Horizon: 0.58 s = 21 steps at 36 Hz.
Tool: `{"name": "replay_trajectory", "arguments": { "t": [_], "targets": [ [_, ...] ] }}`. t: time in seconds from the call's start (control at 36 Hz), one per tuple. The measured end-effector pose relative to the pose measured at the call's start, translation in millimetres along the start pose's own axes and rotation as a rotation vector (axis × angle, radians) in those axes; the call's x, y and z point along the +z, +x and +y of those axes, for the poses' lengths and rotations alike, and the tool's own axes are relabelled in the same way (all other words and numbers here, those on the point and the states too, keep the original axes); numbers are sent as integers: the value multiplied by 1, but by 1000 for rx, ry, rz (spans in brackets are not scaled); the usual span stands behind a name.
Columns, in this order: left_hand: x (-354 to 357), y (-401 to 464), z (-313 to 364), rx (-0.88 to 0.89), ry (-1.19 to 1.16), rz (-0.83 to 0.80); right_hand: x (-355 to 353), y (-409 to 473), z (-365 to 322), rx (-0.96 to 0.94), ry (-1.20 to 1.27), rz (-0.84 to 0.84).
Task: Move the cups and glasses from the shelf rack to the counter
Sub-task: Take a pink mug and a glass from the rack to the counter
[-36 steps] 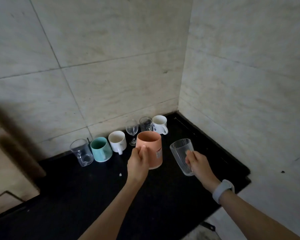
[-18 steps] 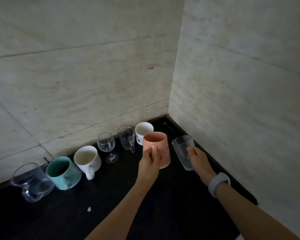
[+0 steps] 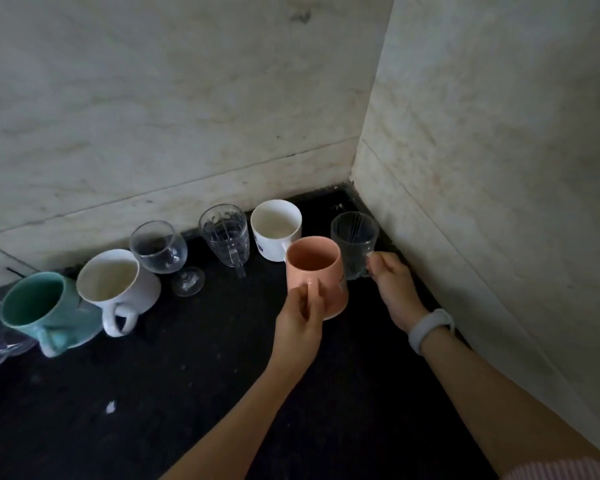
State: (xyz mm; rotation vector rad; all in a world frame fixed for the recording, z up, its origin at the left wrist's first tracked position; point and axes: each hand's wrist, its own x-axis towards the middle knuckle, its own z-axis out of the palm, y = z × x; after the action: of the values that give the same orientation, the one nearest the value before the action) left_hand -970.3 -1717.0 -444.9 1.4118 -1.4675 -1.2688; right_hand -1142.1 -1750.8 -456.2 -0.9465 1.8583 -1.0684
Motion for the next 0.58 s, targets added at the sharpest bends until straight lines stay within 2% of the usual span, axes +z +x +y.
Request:
{"name": "replay_trajectory", "arguments": {
  "t": [0.42,0.58],
  "targets": [
    [-16,-9,-5,-3,-12,5,34,50,-18,10,18,-24],
    [-29,-18,-11,-11,-32,27,36,54,-27,-26,-34,34]
  ]
}}
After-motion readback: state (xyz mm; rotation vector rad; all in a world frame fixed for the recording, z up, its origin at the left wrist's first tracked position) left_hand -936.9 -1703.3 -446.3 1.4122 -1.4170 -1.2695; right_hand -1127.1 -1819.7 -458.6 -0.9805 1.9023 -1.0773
